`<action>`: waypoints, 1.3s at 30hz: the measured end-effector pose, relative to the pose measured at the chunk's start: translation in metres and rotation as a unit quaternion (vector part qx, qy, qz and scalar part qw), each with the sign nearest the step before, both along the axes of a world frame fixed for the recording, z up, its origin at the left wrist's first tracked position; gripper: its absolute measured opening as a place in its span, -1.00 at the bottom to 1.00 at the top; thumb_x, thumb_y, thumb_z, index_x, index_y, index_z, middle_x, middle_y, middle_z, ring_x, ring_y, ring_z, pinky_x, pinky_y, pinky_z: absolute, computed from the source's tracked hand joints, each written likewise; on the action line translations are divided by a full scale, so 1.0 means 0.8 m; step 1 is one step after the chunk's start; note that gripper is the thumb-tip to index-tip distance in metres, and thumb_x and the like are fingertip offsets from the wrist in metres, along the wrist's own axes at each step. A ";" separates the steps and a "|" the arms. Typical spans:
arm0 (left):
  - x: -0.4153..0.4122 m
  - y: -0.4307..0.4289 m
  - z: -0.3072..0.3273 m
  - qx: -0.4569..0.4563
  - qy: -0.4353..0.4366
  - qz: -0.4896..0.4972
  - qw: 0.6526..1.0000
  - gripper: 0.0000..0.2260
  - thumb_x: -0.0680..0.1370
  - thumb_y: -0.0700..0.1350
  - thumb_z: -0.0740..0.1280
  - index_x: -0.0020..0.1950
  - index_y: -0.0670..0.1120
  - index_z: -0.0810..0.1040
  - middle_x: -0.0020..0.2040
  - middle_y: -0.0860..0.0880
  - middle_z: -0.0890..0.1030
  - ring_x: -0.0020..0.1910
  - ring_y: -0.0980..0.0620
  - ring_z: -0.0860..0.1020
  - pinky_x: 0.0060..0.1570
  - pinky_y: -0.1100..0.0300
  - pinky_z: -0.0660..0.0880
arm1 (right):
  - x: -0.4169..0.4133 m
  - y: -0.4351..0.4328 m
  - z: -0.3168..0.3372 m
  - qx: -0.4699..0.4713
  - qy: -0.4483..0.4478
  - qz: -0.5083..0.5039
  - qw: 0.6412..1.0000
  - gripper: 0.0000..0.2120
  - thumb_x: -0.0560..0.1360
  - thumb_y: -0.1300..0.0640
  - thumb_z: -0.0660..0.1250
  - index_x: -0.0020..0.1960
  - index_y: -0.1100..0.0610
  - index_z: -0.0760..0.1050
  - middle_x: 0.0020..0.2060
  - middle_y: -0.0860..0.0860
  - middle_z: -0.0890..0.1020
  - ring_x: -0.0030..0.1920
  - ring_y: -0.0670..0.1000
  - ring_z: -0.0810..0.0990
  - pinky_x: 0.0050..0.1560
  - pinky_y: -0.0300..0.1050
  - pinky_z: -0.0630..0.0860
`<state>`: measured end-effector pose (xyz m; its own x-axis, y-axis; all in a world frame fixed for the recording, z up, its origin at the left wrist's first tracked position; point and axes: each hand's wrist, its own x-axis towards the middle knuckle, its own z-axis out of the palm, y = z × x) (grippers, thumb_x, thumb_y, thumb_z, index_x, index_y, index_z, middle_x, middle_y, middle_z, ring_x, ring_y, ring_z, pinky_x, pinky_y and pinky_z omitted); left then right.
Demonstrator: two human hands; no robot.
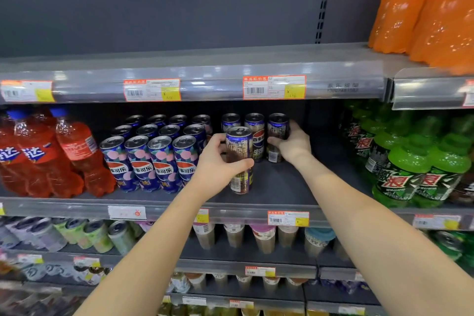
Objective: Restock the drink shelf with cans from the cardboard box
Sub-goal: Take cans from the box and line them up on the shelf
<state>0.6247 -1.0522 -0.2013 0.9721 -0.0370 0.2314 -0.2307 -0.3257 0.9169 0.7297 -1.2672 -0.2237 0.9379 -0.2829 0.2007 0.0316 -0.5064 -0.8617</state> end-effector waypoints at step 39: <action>0.008 -0.075 -0.009 0.351 -0.119 0.033 0.928 -0.47 0.59 0.12 0.37 0.50 -0.05 0.39 0.38 -0.08 0.54 0.32 -0.13 0.54 0.26 -0.02 0.50 | -0.105 -0.060 0.002 0.006 -0.046 0.019 0.999 -0.22 0.29 0.19 0.65 0.42 0.07 0.40 0.17 0.02 0.61 0.18 0.02 0.58 0.16 -0.18 0.43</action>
<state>0.6312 -1.1122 -0.2087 0.9017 -0.2017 0.3825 -0.3581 -0.8441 0.3990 0.6460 -1.3153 -0.2222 0.9255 -0.2511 0.2836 0.1301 -0.4925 -0.8606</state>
